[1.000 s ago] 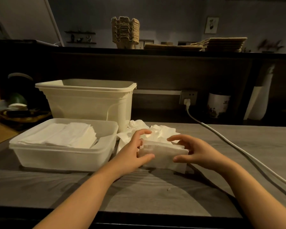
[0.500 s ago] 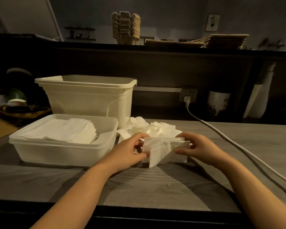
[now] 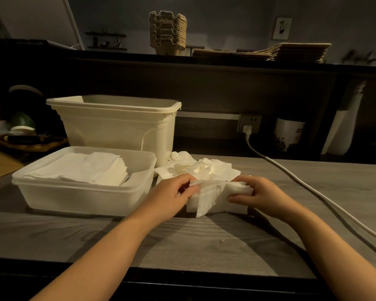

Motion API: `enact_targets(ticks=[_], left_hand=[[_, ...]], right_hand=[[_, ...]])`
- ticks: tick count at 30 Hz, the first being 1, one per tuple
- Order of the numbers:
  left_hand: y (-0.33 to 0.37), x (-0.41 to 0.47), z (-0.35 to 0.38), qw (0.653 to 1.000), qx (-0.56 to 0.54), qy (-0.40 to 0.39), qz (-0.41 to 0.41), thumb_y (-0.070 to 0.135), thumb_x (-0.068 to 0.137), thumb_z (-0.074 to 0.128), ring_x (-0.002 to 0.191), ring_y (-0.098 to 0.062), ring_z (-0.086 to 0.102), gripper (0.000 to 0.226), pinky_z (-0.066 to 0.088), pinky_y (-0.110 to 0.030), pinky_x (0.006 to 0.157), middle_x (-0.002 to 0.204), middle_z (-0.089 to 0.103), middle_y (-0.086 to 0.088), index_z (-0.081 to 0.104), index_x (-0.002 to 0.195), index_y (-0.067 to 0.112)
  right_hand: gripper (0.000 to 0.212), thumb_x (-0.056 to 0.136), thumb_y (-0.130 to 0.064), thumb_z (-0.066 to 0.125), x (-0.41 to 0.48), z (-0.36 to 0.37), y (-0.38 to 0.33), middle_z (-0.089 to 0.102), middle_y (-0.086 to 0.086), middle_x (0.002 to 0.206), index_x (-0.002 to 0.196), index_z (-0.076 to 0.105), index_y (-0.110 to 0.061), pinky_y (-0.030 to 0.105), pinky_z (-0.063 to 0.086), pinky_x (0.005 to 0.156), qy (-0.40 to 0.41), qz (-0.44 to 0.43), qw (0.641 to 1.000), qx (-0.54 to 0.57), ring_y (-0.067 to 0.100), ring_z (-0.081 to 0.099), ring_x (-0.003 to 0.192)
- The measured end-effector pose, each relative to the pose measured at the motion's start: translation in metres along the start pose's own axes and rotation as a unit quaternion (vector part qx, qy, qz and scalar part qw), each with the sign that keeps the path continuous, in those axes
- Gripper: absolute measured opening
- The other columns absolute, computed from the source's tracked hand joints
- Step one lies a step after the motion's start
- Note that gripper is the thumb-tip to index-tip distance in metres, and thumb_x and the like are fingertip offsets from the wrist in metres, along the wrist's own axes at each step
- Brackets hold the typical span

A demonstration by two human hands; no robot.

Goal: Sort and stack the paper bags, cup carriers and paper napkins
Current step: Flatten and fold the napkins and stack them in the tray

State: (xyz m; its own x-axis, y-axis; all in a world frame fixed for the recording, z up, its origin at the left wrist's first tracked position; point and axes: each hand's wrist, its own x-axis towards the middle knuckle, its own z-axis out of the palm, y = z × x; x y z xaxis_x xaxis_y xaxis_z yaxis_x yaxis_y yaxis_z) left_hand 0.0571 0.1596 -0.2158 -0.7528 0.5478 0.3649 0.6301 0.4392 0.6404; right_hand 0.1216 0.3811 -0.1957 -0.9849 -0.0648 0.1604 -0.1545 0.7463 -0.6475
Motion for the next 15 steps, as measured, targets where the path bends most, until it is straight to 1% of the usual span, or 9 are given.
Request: enact_targets(ticks=[1,4,5,7,9,10,11,13,15], left_hand=[[-0.0003,0.0002,0.0003,1.000,-0.005,0.005,-0.004,0.036,0.096,0.046,0.082,-0.008,0.057,0.015,0.046,-0.026,0.076,0.088,0.063,0.008,0.059,0.094,0.030],[-0.0001,0.0002,-0.0002,0.999,-0.026,0.017,-0.018,0.035,0.097,0.042,0.075,-0.008,0.055,0.025,0.043,-0.024,0.072,0.079,0.062,0.007,0.058,0.078,0.032],[-0.0005,0.0008,-0.0002,0.999,-0.032,0.026,-0.021,0.034,0.098,0.042,0.072,-0.008,0.053,0.029,0.041,-0.023,0.070,0.076,0.060,0.005,0.058,0.075,0.027],[0.0000,0.0017,-0.0009,0.998,-0.037,0.039,-0.024,0.033,0.098,0.042,0.066,-0.010,0.049,0.035,0.037,-0.021,0.064,0.072,0.057,-0.005,0.059,0.075,0.013],[-0.0001,0.0022,-0.0008,0.998,-0.040,0.046,-0.021,0.032,0.097,0.042,0.067,-0.017,0.052,0.036,0.039,-0.023,0.064,0.074,0.059,-0.012,0.060,0.079,0.008],[-0.0001,0.0020,-0.0008,0.998,-0.040,0.046,-0.021,0.032,0.097,0.043,0.071,-0.021,0.054,0.035,0.041,-0.025,0.066,0.075,0.060,-0.012,0.061,0.081,0.008],[0.0006,0.0016,-0.0010,0.998,-0.037,0.043,-0.022,0.032,0.097,0.043,0.074,-0.021,0.057,0.033,0.042,-0.026,0.068,0.075,0.061,-0.008,0.062,0.082,0.009],[0.0025,0.0011,-0.0020,0.998,-0.052,0.035,-0.026,0.031,0.098,0.042,0.075,-0.007,0.058,0.022,0.041,-0.016,0.068,0.076,0.060,0.009,0.061,0.089,0.023],[0.0044,0.0012,-0.0031,0.995,-0.094,0.013,-0.029,0.032,0.098,0.042,0.086,0.001,0.057,0.014,0.042,-0.014,0.074,0.090,0.059,0.017,0.054,0.099,0.039]], right_hand=[[0.024,0.082,-0.027,0.068,-0.0004,0.0003,-0.0002,0.059,-0.013,0.101,0.091,0.053,-0.043,0.032,0.053,0.085,0.002,-0.001,1.000,-0.003,0.008,0.058,0.095],[0.022,0.083,-0.026,0.067,-0.0009,0.0001,-0.0012,0.061,-0.011,0.101,0.093,0.054,-0.040,0.030,0.054,0.082,0.010,-0.007,1.000,0.000,0.008,0.059,0.094],[0.021,0.083,-0.026,0.067,-0.0011,-0.0003,-0.0015,0.061,-0.011,0.101,0.094,0.055,-0.039,0.028,0.054,0.081,0.011,-0.010,1.000,0.003,0.008,0.059,0.094],[0.019,0.084,-0.024,0.066,-0.0017,-0.0010,-0.0023,0.062,-0.010,0.101,0.095,0.057,-0.036,0.025,0.053,0.080,0.011,-0.011,1.000,0.012,0.009,0.060,0.095],[0.017,0.084,-0.024,0.066,-0.0015,-0.0014,-0.0016,0.063,-0.008,0.102,0.096,0.059,-0.033,0.029,0.054,0.082,0.011,-0.010,1.000,0.017,0.011,0.061,0.095],[0.016,0.084,-0.025,0.066,-0.0013,-0.0014,-0.0014,0.063,-0.007,0.103,0.097,0.059,-0.032,0.030,0.054,0.082,0.010,-0.009,1.000,0.017,0.011,0.061,0.094],[0.015,0.084,-0.026,0.065,-0.0017,-0.0012,-0.0016,0.063,-0.006,0.102,0.097,0.060,-0.032,0.031,0.054,0.082,0.008,-0.009,1.000,0.018,0.011,0.061,0.094],[0.013,0.085,-0.028,0.064,-0.0022,-0.0008,-0.0024,0.062,-0.011,0.099,0.093,0.057,-0.036,0.027,0.055,0.078,0.004,-0.012,1.000,0.026,0.007,0.060,0.092],[0.019,0.085,-0.029,0.063,-0.0025,-0.0002,-0.0034,0.058,-0.015,0.100,0.093,0.052,-0.042,0.021,0.053,0.074,0.005,-0.013,0.999,0.041,0.003,0.058,0.092]])
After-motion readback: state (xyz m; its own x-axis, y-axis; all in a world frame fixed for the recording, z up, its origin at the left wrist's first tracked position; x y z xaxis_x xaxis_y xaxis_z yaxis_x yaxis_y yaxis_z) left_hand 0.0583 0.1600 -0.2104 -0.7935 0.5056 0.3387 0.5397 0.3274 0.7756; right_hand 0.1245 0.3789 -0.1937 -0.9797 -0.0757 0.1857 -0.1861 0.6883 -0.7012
